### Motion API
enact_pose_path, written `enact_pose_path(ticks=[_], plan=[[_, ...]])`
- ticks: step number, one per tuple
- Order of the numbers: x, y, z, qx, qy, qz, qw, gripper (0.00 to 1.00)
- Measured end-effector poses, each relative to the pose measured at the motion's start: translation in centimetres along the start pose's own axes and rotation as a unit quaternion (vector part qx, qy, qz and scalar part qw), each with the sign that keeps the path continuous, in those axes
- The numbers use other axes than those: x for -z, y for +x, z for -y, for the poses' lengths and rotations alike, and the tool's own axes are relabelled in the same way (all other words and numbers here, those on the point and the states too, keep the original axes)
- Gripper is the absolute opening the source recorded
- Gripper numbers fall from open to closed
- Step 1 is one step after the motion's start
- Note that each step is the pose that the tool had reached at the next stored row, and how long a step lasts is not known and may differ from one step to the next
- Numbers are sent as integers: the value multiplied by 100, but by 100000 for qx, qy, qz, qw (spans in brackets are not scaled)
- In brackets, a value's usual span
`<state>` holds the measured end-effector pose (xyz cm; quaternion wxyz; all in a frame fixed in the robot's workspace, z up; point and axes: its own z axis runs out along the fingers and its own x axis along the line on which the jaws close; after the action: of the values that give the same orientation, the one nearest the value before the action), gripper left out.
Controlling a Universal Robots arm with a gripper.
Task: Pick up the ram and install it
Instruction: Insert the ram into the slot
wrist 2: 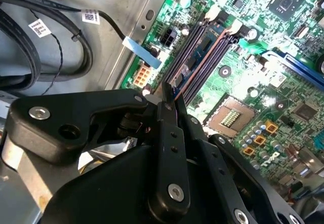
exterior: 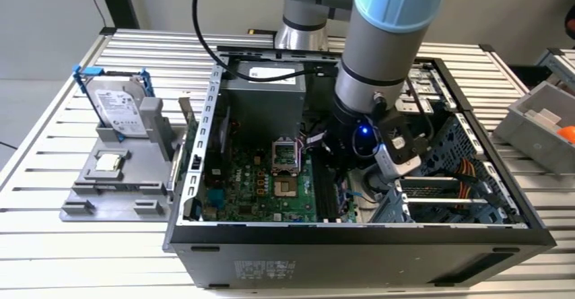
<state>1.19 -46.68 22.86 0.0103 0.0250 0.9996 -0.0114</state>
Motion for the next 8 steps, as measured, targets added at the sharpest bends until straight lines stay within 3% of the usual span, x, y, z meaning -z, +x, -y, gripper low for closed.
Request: enact_pose_path(ticks=[8], plan=[[-42,1,-15,8,116,-1,100000,0]])
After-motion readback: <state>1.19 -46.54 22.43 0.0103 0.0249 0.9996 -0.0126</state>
